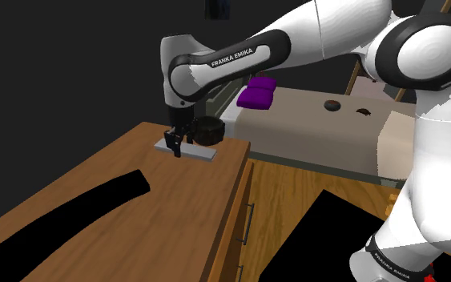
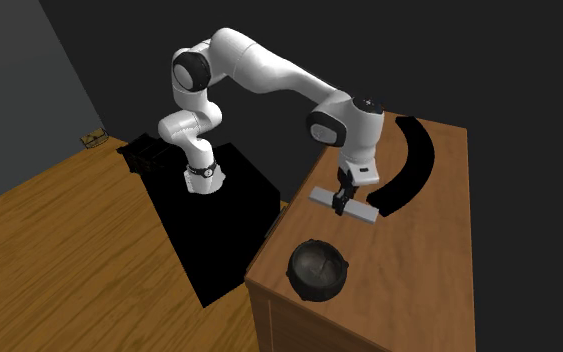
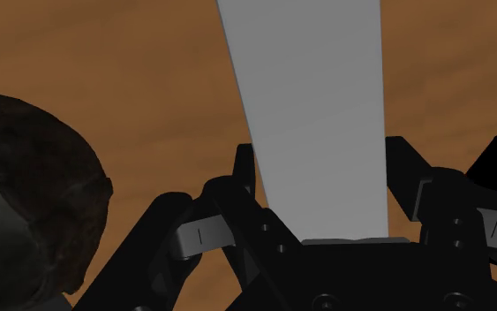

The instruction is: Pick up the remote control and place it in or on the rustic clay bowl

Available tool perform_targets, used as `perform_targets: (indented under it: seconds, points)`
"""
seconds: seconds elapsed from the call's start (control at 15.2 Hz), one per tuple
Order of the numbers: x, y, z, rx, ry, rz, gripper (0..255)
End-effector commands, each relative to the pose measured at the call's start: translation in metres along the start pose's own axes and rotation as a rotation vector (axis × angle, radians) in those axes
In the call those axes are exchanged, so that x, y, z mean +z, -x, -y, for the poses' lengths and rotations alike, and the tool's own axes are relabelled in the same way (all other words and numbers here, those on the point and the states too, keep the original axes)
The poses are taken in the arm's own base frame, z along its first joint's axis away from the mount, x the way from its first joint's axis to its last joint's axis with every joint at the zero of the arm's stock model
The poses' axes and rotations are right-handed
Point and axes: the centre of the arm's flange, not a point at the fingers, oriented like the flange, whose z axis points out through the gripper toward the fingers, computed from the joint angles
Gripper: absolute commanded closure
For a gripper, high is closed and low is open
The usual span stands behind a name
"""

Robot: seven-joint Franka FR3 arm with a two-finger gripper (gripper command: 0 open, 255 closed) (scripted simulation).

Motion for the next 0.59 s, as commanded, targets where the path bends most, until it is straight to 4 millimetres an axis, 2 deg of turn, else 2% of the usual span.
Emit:
perform_targets:
  seconds: [0.0,0.53]
  points:
    - [-0.011,0.000,0.000,0.000,0.000,0.000,255]
    - [-0.053,0.000,0.001,0.000,0.000,0.000,255]
